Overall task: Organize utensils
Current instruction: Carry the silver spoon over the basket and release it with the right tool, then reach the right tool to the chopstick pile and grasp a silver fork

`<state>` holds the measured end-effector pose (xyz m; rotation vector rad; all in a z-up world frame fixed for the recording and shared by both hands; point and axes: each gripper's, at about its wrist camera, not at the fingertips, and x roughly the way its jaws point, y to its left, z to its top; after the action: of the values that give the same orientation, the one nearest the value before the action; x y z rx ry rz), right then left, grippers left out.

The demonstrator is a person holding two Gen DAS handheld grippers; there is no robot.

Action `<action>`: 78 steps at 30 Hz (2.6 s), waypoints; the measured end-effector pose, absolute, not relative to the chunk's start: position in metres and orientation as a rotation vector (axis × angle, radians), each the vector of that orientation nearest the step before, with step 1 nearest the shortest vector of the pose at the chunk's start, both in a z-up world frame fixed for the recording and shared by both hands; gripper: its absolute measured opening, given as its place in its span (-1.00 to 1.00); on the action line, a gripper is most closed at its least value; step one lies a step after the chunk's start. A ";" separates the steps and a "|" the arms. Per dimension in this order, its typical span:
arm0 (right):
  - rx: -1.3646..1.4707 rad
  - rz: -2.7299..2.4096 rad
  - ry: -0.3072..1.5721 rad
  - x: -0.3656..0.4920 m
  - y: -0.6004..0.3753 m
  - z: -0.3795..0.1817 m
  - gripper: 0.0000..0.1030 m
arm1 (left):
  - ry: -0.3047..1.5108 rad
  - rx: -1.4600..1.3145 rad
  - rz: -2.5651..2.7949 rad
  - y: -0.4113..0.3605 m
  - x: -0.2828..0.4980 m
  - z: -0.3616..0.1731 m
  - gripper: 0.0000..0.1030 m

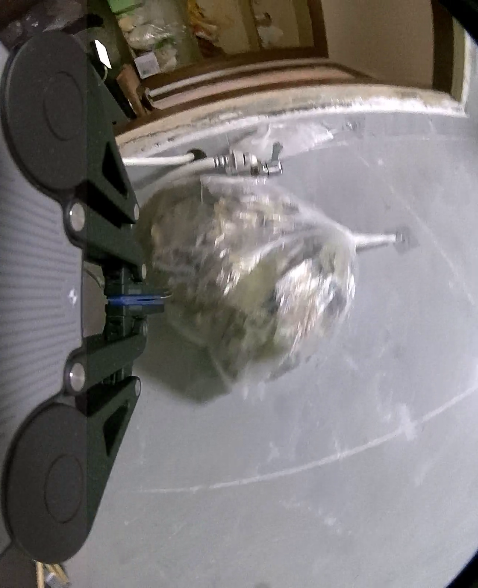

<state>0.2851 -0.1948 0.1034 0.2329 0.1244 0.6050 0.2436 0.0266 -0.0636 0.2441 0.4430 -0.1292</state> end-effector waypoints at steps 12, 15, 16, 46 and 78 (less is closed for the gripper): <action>0.114 0.724 0.207 0.281 -0.139 0.068 -0.99 | 0.441 0.248 -0.144 0.026 0.244 -0.063 0.58; 0.093 0.731 0.226 0.280 -0.133 0.061 -0.99 | 0.441 0.248 -0.144 0.026 0.244 -0.063 0.58; 0.082 0.736 0.229 0.279 -0.131 0.060 -0.99 | 0.441 0.248 -0.144 0.026 0.244 -0.063 0.58; 0.095 0.549 0.276 0.267 -0.184 0.045 0.83 | 0.444 0.251 -0.146 0.025 0.244 -0.064 0.58; 0.330 0.054 0.594 0.420 -0.411 -0.087 0.99 | 0.521 0.276 -0.039 -0.026 0.261 -0.054 0.59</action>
<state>0.4205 -0.4110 -0.0867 0.3304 0.5941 0.0543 0.2614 -0.0255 -0.0540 0.2764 0.5214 -0.0393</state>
